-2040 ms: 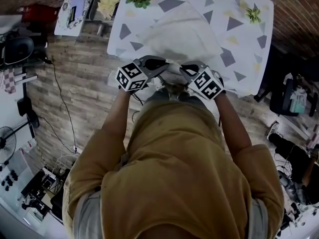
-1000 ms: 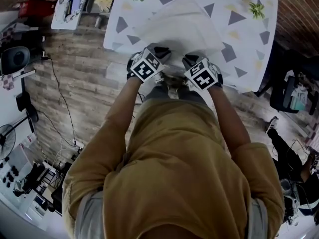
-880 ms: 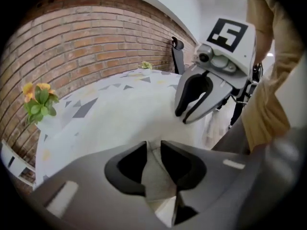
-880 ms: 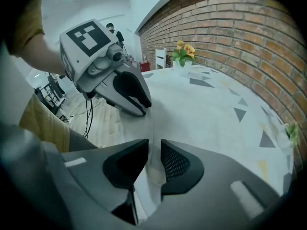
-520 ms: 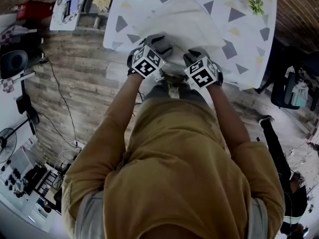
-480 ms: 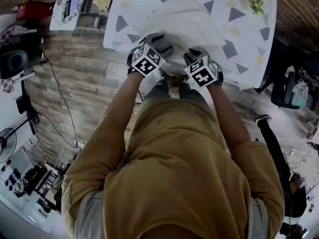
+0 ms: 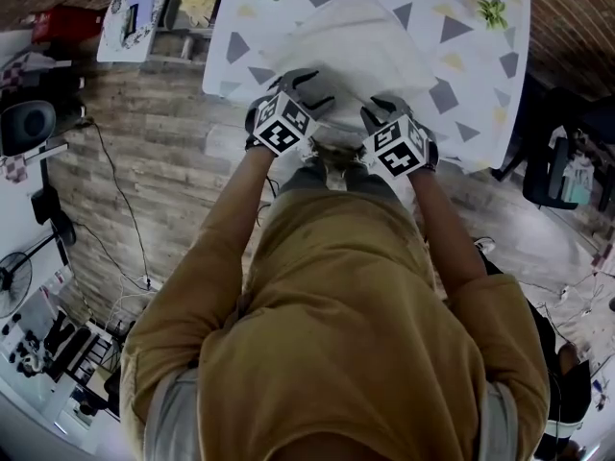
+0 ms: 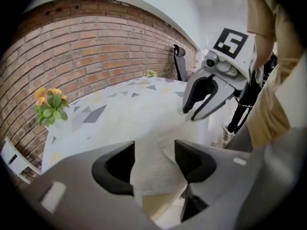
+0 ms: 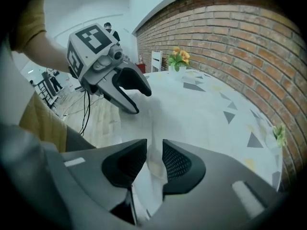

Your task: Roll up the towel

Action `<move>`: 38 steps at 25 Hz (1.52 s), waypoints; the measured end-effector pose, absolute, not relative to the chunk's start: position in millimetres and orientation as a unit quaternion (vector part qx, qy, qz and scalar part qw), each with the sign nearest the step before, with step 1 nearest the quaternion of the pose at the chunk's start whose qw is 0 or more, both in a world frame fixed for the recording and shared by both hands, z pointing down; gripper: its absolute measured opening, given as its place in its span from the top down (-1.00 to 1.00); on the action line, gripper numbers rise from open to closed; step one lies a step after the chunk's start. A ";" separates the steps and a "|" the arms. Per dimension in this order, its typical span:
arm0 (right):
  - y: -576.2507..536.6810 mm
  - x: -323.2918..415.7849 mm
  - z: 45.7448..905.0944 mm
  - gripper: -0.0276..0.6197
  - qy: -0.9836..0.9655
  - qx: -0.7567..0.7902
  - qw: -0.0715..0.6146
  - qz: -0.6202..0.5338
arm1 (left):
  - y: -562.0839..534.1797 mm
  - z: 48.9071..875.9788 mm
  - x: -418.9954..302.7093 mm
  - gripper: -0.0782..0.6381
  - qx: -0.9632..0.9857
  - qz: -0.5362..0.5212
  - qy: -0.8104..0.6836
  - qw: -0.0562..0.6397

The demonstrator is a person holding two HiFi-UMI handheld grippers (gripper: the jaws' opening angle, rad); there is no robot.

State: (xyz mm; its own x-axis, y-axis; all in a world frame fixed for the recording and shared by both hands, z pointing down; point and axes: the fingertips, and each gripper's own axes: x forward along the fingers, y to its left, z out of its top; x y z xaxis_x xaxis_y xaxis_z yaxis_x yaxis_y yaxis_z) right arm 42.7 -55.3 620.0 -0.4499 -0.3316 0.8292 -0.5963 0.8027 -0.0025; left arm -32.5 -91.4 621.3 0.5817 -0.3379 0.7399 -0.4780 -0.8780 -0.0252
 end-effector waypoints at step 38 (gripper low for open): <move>-28.6 35.4 641.3 0.78 -0.836 0.185 0.516 -0.030 | -27.1 644.4 -34.9 0.38 0.873 0.464 -0.126 -0.083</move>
